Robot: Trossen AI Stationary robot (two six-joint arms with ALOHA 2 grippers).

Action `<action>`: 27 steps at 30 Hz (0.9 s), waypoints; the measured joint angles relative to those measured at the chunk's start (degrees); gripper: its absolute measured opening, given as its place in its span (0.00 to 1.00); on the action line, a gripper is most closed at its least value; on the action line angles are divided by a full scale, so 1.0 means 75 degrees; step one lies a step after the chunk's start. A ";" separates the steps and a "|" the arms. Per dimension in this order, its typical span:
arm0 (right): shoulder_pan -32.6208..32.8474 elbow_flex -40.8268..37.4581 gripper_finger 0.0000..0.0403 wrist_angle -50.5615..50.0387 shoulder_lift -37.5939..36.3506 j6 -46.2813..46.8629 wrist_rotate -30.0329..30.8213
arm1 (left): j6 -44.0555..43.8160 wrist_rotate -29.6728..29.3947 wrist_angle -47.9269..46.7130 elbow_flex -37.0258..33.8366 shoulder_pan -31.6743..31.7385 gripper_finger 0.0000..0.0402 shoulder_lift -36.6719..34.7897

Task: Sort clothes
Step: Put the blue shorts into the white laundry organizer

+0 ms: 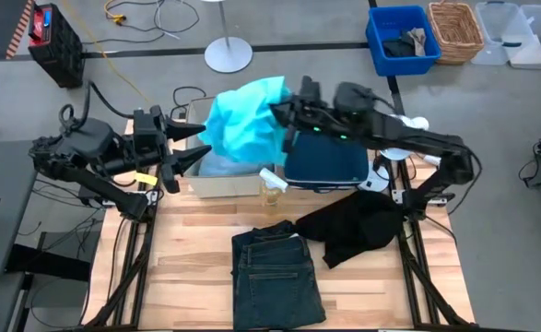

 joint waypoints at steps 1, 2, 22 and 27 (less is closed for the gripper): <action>-0.0101 -0.0005 0.00 0.0117 0.0138 0.0058 -0.0111 | -0.0045 -0.0003 -0.0072 0.0000 0.0000 0.59 0.0000; -0.0212 -0.0006 0.00 0.0264 0.0278 0.0149 -0.0211 | -0.0064 -0.0006 -0.0159 -0.0003 0.0000 0.59 0.0000; -0.0809 -0.0003 0.04 0.0168 0.1392 0.0774 -0.0417 | -0.0362 -0.0445 -0.0565 -0.0012 0.0004 0.59 -0.0003; -0.0809 -0.0003 0.14 0.0152 0.1392 0.0380 -0.0412 | -0.0284 -0.0498 -0.0559 -0.0012 0.0107 0.59 -0.0003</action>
